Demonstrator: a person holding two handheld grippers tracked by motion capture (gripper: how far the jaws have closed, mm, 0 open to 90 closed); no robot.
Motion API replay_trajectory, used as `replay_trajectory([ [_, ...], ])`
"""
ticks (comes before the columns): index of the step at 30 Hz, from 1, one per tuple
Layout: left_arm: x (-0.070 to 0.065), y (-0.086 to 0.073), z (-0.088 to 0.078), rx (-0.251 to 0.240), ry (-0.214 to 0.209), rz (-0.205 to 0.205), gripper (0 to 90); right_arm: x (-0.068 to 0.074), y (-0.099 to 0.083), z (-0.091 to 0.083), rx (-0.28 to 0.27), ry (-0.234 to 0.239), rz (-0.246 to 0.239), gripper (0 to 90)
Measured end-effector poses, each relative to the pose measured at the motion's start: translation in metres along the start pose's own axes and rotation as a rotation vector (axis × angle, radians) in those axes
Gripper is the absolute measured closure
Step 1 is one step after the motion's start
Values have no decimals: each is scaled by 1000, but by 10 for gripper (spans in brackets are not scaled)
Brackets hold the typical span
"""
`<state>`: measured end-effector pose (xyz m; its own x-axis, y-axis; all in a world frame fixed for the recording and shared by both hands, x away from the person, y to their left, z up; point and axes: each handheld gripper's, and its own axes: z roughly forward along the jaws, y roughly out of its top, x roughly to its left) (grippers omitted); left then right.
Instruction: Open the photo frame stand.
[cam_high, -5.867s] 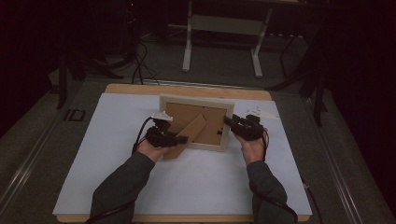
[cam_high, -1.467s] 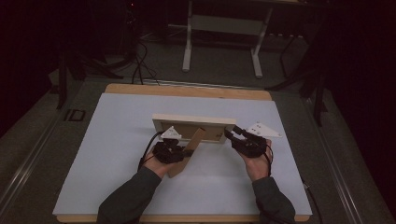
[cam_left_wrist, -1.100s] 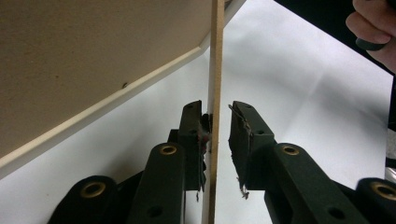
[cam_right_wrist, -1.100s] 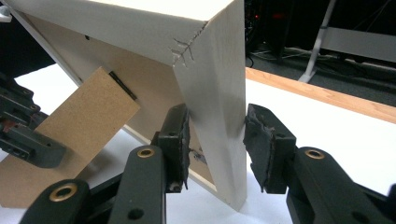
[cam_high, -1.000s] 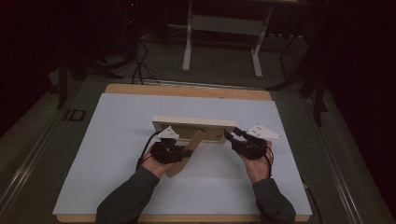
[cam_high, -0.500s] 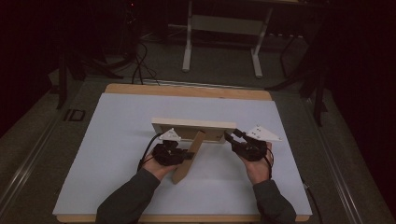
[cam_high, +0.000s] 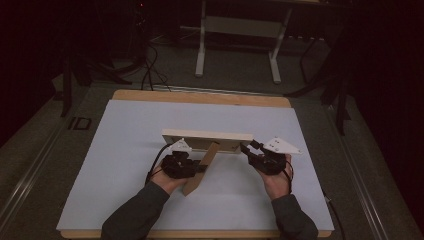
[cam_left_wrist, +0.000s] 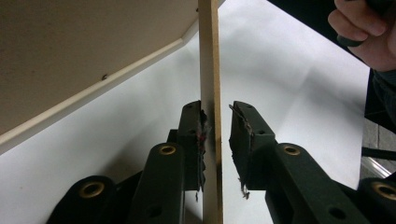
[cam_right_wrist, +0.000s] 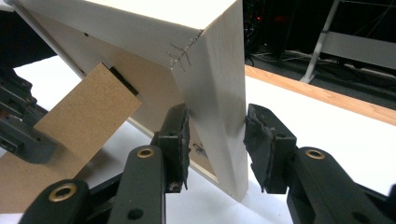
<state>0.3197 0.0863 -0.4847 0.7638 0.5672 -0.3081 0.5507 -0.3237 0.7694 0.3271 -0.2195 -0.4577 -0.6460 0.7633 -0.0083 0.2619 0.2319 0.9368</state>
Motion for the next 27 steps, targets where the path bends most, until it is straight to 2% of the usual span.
replay_trajectory([
  [7, 4, -3, -9, -18, 30, -4, 696, 0, 0, 0, 3, 2, -1, 601],
  [18, 6, -9, -22, -37, 37, -2, 661, 0, -1, -1, 4, 9, 2, 601],
  [21, 7, -11, -26, -57, 18, -10, 648, -1, -2, -1, 12, 12, 1, 603],
  [27, 9, -13, -40, -97, 36, -21, 648, -3, -6, -3, 15, 6, 4, 604],
])
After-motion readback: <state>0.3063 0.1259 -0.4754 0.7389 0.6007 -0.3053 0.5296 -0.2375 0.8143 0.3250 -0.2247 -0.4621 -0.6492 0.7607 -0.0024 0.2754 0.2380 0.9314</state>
